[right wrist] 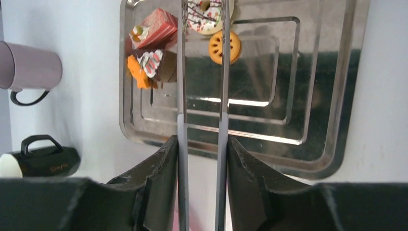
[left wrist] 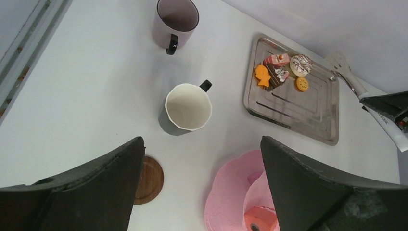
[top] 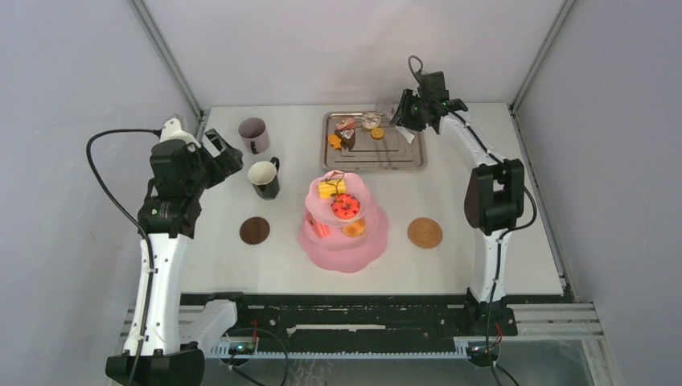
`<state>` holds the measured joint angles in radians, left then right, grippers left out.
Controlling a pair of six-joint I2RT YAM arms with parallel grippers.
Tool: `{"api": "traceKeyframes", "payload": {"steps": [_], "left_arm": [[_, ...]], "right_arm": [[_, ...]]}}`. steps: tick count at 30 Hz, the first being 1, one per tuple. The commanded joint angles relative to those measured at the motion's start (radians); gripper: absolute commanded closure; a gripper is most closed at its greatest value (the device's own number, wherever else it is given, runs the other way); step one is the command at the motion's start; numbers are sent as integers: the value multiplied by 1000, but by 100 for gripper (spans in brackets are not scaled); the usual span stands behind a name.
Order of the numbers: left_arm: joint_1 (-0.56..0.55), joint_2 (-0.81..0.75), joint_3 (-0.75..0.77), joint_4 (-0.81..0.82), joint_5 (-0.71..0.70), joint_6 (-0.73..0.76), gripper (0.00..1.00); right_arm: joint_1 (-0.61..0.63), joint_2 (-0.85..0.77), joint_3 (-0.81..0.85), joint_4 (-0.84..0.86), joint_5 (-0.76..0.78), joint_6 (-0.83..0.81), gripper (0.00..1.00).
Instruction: Serve the afternoon tea
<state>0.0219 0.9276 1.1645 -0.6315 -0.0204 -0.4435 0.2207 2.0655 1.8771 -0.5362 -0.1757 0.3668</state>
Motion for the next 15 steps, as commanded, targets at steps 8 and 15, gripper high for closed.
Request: {"api": "traceKeyframes", "payload": {"steps": [8,15], "left_arm": [[8,45,64,31,-32,8,6],[8,57,63,36,-36,8,6]], "right_arm": [[-44,178,258,-22,-96,69,53],[-48,217,251,-23,-120,69,52]]}}
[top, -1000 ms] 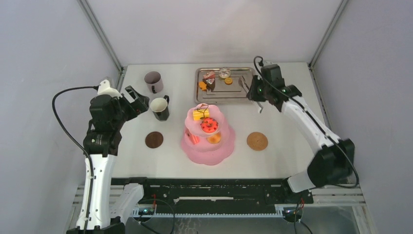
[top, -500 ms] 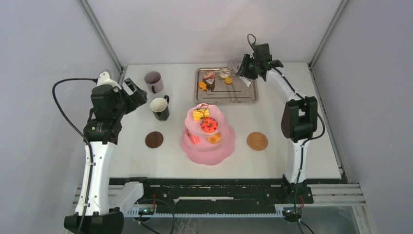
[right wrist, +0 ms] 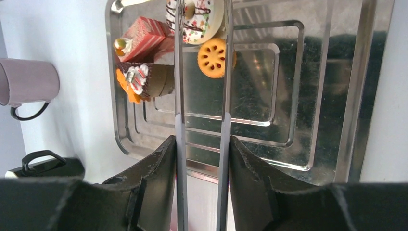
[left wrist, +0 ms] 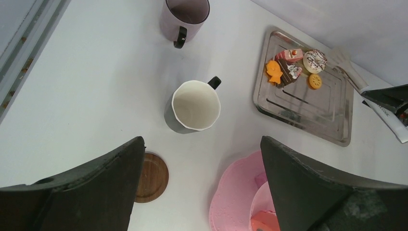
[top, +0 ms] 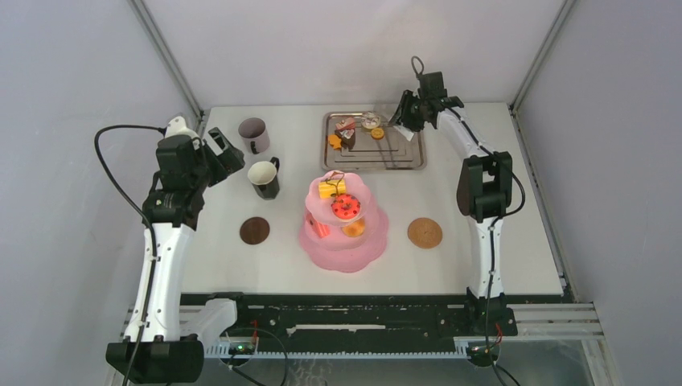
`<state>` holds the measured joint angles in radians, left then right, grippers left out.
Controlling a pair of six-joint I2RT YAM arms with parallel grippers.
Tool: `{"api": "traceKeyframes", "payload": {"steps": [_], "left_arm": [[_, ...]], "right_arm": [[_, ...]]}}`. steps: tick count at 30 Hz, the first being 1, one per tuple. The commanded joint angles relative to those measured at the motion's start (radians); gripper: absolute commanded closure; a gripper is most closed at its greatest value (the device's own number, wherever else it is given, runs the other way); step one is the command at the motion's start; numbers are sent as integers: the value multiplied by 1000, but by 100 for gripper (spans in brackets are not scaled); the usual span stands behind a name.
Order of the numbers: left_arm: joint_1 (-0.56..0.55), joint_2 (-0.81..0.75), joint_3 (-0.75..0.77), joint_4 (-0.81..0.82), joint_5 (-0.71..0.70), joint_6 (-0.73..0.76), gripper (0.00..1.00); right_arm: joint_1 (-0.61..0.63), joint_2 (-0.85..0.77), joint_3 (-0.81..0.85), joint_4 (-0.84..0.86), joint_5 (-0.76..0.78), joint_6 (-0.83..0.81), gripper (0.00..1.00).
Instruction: Serve the afternoon tea
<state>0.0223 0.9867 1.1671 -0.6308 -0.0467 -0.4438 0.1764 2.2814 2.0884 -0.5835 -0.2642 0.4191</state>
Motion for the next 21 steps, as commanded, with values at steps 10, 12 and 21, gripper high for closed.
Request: {"api": "traceKeyframes", "payload": {"steps": [10,12,21], "left_arm": [[8,0,50,43,-7,6,6],[8,0,48,42,-8,7,6],[8,-6,39,43,-10,10,6]], "right_arm": [[-13,32,32,38,-100,40,51],[-17,38,33,45,-118,52,51],[-26,8,-9,58,-152,61,76]]}}
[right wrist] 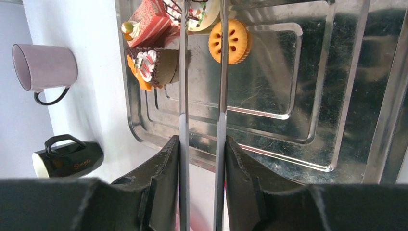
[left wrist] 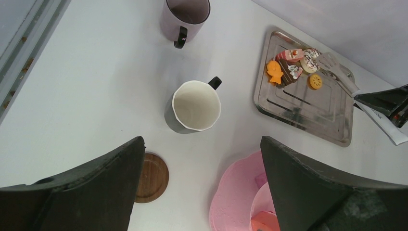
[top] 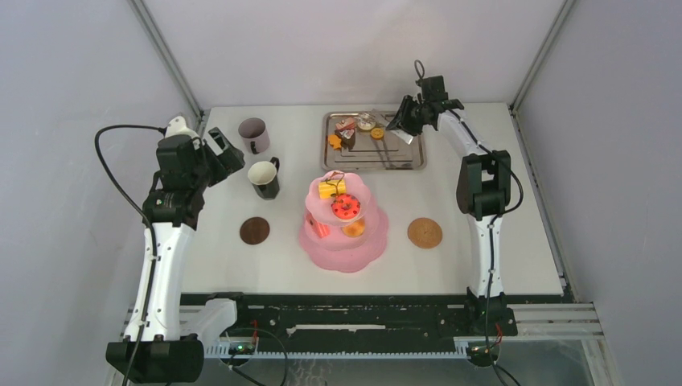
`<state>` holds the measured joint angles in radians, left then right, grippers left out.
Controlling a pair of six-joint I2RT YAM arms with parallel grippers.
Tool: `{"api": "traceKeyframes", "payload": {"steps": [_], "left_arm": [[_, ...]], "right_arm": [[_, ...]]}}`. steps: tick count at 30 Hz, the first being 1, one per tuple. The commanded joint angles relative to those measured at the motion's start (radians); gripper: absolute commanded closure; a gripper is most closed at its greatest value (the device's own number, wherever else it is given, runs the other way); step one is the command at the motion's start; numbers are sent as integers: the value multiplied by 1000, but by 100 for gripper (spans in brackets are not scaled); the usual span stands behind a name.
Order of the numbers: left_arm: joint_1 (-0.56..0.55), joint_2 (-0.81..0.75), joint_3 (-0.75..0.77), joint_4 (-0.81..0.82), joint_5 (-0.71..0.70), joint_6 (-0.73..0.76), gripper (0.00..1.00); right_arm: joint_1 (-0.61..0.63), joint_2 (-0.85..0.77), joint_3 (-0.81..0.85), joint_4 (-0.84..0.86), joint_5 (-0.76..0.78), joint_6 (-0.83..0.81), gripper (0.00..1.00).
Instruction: Serve the afternoon tea
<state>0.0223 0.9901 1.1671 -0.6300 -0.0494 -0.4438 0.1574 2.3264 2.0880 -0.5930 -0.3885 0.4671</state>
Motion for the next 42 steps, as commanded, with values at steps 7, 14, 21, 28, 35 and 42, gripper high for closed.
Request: {"api": "traceKeyframes", "payload": {"steps": [7,14,21,28,35,42], "left_arm": [[7,-22,32,44,-6,8,6],[7,-56,29,40,-1,11,6],[7,-94,25,33,19,10,6],[8,-132,4,32,56,0,6],[8,-187,-35,36,98,-10,6],[8,-233,-53,34,128,-6,6]], "right_arm": [[-12,-128,-75,91,-18,6,100],[-13,-250,-201,135,10,-1,100],[-13,-385,-349,158,28,-10,100],[-17,-629,-567,172,81,-17,100],[-19,-919,-834,127,127,-32,100],[-2,-1234,-1089,32,166,-17,100]]}}
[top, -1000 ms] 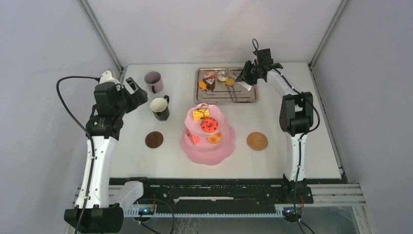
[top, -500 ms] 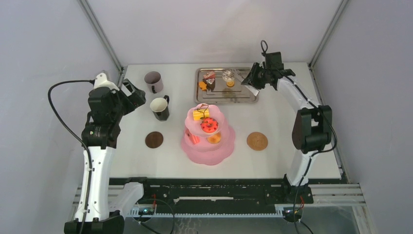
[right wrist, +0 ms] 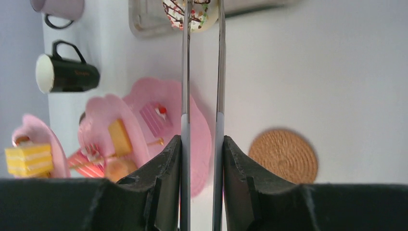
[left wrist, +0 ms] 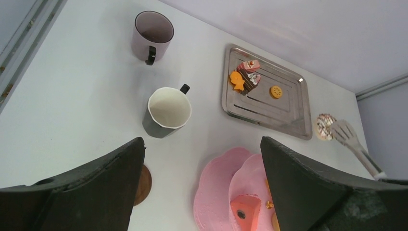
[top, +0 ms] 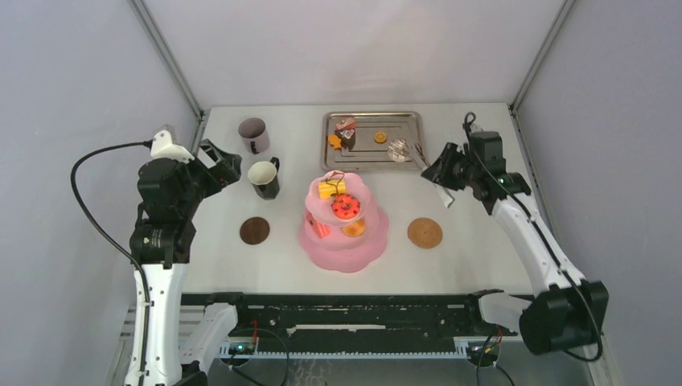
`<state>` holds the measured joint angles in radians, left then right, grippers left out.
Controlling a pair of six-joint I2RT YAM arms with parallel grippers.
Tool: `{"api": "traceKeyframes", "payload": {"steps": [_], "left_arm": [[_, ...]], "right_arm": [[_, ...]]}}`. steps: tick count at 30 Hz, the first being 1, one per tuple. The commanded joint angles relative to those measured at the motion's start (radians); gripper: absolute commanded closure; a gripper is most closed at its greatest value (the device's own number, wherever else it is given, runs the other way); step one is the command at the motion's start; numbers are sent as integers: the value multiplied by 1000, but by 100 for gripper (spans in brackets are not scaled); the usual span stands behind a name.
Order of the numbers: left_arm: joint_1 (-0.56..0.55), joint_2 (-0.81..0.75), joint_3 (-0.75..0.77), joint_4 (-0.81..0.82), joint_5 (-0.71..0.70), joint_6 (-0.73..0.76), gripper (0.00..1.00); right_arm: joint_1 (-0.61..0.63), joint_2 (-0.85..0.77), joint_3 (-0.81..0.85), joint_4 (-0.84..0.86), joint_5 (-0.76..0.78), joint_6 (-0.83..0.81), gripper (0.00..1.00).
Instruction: Serve the afternoon tea
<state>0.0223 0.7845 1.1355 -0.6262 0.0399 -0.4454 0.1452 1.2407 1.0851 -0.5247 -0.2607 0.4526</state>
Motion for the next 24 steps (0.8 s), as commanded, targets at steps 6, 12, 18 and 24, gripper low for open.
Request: {"api": "traceKeyframes", "payload": {"steps": [6,12,18,24], "left_arm": [[8,-62,-37,23,58,-3,6],[8,-87,-59,23,76,-17,6],[8,-113,-70,17,72,-22,6],[7,-118,-58,0,53,-14,6]], "right_arm": [[91,-393,-240,-173,69,14,100],[262,-471,-302,-249,129,88,100],[375,-427,-330,-208,163,127,100],[478,-355,-336,-152,168,129,100]]}}
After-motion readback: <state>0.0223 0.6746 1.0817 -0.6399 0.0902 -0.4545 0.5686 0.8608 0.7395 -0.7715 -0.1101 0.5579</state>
